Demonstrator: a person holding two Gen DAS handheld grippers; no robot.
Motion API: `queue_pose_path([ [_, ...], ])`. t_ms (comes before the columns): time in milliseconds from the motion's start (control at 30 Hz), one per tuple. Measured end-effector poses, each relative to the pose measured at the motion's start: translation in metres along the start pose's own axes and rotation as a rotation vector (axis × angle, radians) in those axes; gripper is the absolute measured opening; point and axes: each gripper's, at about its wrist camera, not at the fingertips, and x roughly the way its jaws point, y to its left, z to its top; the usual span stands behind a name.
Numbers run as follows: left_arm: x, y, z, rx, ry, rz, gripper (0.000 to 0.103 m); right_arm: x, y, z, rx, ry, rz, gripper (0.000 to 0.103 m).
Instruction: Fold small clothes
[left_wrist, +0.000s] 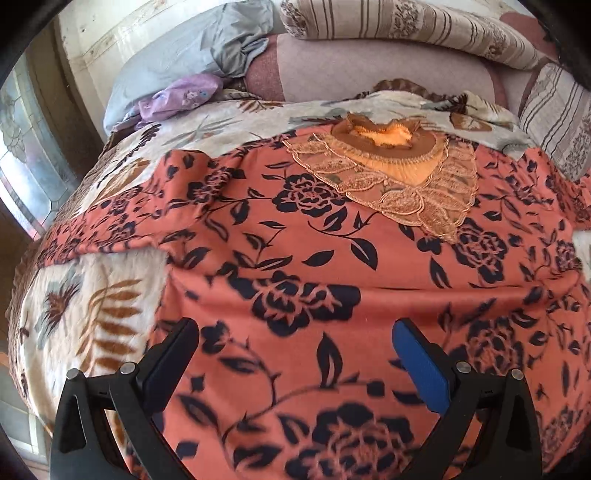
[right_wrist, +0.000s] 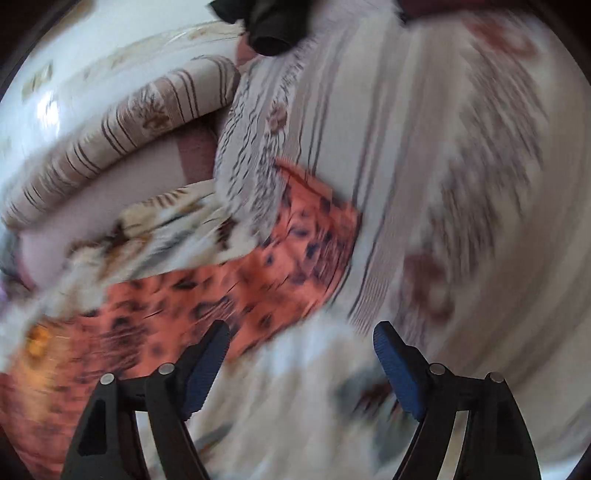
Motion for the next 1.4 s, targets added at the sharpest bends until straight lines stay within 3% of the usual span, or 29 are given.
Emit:
queue_pose_path([
  [67,0.016,-0.002,-0.001,0.01,0.015,-0.003,0.103,0.024,0.007,0.026,-0.106,-0.033,-0.095,0.082],
  [200,0.024,0.013,-0.009,-0.09,-0.011,-0.102,0.103,0.074,0.02,0.053,-0.233,0.004,-0.211,0.08],
  [267,0.024,0.014,-0.009,-0.097,-0.015,-0.115,0.103,0.099,0.028,0.053,-0.295,0.086,-0.262,0.046],
  [300,0.025,0.013,-0.009,-0.091,-0.018,-0.113,0.103,0.111,0.028,0.055,-0.294,0.149,-0.283,0.01],
  [400,0.024,0.014,-0.01,-0.093,-0.028,-0.123,0.103,0.099,0.028,0.064,-0.227,0.192,-0.27,0.008],
  [500,0.024,0.015,-0.01,-0.097,-0.027,-0.138,0.103,0.052,0.056,0.088,-0.22,0.156,-0.184,0.008],
  [700,0.019,0.031,-0.006,-0.13,0.006,-0.219,0.103,-0.108,0.186,0.14,-0.226,0.035,0.205,0.008],
  [800,0.009,0.054,-0.007,-0.22,0.002,-0.271,0.103,-0.18,0.265,0.139,-0.259,-0.008,0.406,0.008],
  [900,0.0,0.084,-0.006,-0.318,-0.036,-0.264,0.103,-0.22,0.338,0.11,-0.308,0.002,0.58,0.008],
  [1000,-0.003,0.11,-0.007,-0.42,-0.063,-0.251,0.103,-0.216,0.386,0.056,-0.324,0.085,0.712,0.01],
  [1067,0.001,0.123,-0.007,-0.481,-0.05,-0.264,0.103,-0.186,0.412,0.003,-0.311,0.198,0.764,0.023],
  [1100,0.004,0.126,-0.007,-0.501,-0.04,-0.269,0.103,-0.172,0.423,-0.023,-0.305,0.264,0.765,0.056],
  [1133,0.006,0.129,-0.008,-0.513,-0.03,-0.267,0.103,-0.141,0.428,-0.057,-0.294,0.352,0.751,0.077],
  [1200,0.009,0.13,-0.01,-0.513,-0.023,-0.255,0.103,-0.093,0.426,-0.102,-0.315,0.461,0.684,0.072],
  [1267,0.008,0.131,-0.012,-0.507,-0.028,-0.244,0.103,-0.078,0.395,-0.128,-0.28,0.496,0.66,0.07],
  [1400,0.007,0.134,-0.012,-0.527,-0.063,-0.244,0.103,-0.093,0.329,-0.115,-0.279,0.342,0.613,0.07],
])
